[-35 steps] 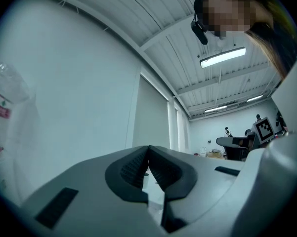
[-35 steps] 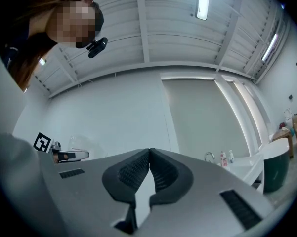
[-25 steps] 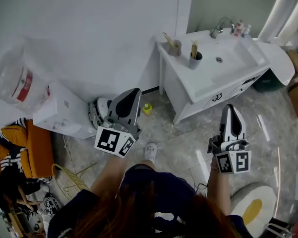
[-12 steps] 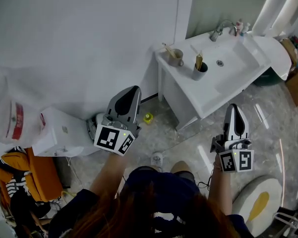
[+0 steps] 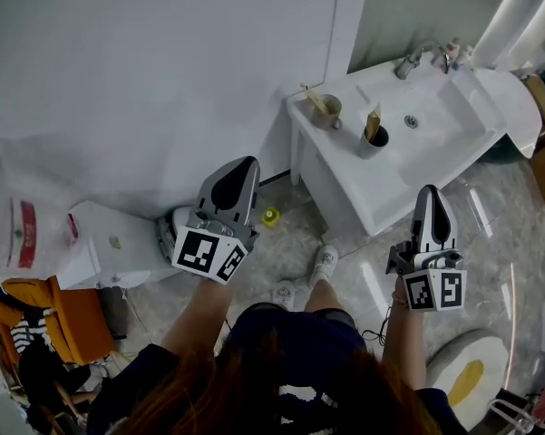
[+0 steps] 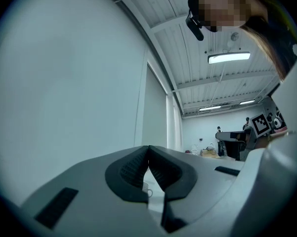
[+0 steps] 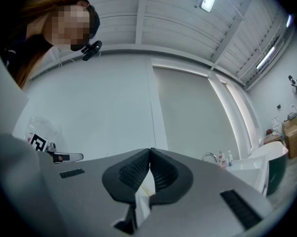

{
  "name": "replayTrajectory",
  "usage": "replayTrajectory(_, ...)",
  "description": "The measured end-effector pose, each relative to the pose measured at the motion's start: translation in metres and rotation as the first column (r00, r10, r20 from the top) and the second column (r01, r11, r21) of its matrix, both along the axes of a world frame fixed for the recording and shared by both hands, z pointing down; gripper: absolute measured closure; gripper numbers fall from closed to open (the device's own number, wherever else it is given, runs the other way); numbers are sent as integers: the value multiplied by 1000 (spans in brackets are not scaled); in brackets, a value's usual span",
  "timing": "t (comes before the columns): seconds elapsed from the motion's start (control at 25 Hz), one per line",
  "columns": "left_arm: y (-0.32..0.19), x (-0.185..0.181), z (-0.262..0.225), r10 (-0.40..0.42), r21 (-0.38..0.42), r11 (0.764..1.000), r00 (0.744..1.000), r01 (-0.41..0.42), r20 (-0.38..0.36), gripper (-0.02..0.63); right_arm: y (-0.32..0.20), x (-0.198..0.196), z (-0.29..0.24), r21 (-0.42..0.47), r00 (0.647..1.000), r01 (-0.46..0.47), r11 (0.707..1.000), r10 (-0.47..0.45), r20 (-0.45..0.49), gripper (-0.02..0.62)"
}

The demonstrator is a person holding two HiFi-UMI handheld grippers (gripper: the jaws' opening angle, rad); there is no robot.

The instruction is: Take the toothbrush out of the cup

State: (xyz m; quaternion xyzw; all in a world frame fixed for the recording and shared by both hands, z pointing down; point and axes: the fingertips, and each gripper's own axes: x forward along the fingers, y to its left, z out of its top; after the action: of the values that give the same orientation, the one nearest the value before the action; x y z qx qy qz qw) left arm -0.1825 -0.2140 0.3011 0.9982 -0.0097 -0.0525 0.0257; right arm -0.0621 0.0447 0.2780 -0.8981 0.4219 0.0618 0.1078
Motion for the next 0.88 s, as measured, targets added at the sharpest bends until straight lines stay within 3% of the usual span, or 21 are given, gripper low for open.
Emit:
replayTrajectory(0.52, -15, 121, -17, -133, 11, 991, 991, 134, -28, 586, -28, 147, -18, 24, 990, 141, 990, -140, -25, 580)
replayTrajectory(0.88, -10, 173, -9, -175, 12, 984, 985, 175, 4, 586, -32, 205, -1, 40, 982, 189, 981, -190, 22, 580)
